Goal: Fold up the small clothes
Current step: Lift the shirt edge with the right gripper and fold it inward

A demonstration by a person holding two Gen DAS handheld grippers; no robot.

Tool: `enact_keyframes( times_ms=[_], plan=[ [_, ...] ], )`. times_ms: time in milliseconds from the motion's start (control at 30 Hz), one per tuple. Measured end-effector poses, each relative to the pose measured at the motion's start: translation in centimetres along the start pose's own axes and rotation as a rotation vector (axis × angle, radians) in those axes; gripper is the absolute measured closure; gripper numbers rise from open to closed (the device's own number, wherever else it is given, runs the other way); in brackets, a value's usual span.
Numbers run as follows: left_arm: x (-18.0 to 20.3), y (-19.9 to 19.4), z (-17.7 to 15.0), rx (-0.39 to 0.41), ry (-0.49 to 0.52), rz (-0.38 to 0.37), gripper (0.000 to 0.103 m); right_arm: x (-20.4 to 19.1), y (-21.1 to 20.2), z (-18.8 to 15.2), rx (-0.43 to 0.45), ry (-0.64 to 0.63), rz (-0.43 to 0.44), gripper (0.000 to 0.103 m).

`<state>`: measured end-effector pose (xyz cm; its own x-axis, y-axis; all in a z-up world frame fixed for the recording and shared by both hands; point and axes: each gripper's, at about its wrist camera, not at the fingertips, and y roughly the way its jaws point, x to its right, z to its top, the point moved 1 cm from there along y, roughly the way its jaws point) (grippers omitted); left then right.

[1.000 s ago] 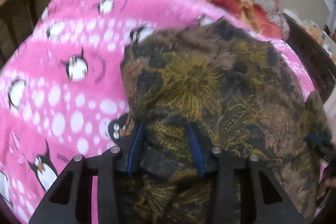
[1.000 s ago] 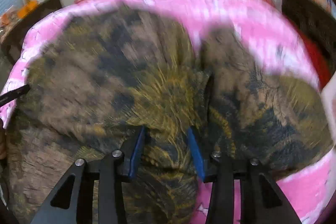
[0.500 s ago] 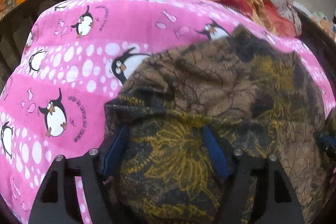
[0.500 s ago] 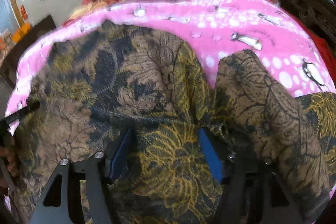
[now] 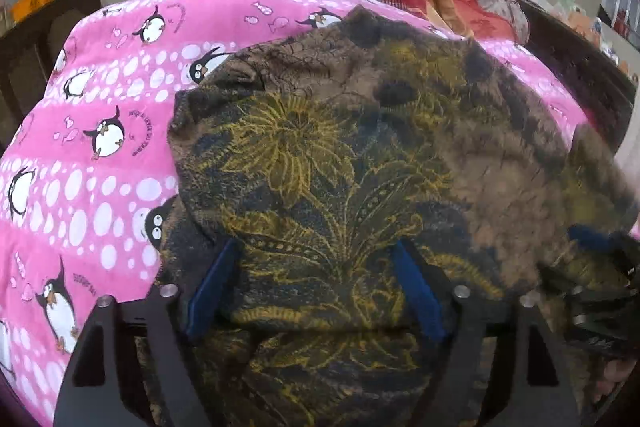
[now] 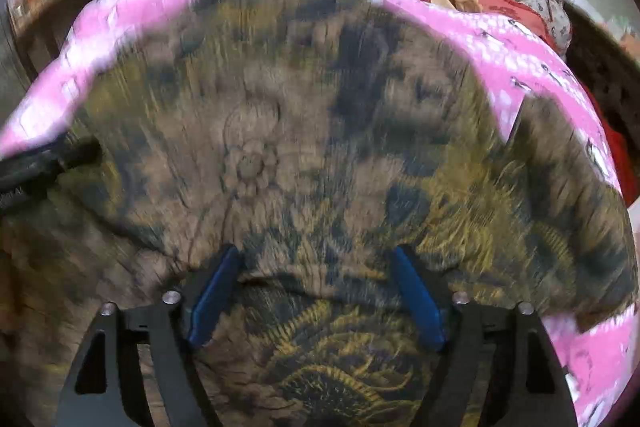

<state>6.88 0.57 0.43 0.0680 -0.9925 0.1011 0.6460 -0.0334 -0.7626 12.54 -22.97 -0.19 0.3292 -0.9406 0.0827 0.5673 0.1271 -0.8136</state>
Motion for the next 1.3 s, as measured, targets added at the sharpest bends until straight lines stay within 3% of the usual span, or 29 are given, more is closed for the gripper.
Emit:
enact_keyframes(
  times_ms=[133,500,600,633,733,833,933,967,1033,1133,1200,1300],
  plan=[
    [1.1,0.4,0.2,-0.016,0.049,0.009,0.007,0.7,0.4,0.5,-0.012,0.026,0.018,0.013],
    [1.3,0.6,0.1,-0.017,0.052,0.008,0.005,-0.2,-0.9,-1.0,0.015,0.013,-0.025,0.01],
    [1.4,0.4,-0.1,-0.013,0.057,0.014,0.005,0.0,-2.7,-1.6,0.016,0.015,-0.032,0.01],
    [1.4,0.4,-0.2,-0.012,0.059,0.017,0.005,0.6,-4.2,-1.8,0.056,0.038,-0.021,0.01],
    [1.5,0.2,-0.4,-0.007,0.063,0.023,0.005,5.5,-8.7,-2.5,0.158,0.158,0.005,0.01],
    [1.5,0.2,-0.4,-0.007,0.058,0.017,0.005,14.1,-12.2,-3.8,0.203,0.314,-0.069,0.01],
    [1.5,0.2,-0.4,-0.005,0.062,0.025,0.004,25.5,-13.5,-7.1,0.189,0.596,-0.104,0.012],
    [1.5,0.2,-0.4,-0.004,0.061,0.026,0.004,28.3,-13.6,-8.0,0.187,0.673,-0.104,0.018],
    [1.5,0.2,-0.4,-0.003,0.06,0.024,0.004,34.1,-12.4,-10.6,0.141,0.85,-0.048,0.023],
    [1.4,0.2,-0.3,-0.002,0.053,0.02,0.004,38.9,-10.7,-12.9,0.105,0.991,-0.018,0.038],
    [1.3,0.2,-0.3,-0.001,0.049,0.021,0.004,41.0,-9.0,-14.1,0.1,1.077,0.059,0.038],
    [1.3,0.3,-0.2,0.0,0.043,0.021,0.004,42.7,-8.0,-14.5,0.162,1.165,0.101,0.038]
  ],
)
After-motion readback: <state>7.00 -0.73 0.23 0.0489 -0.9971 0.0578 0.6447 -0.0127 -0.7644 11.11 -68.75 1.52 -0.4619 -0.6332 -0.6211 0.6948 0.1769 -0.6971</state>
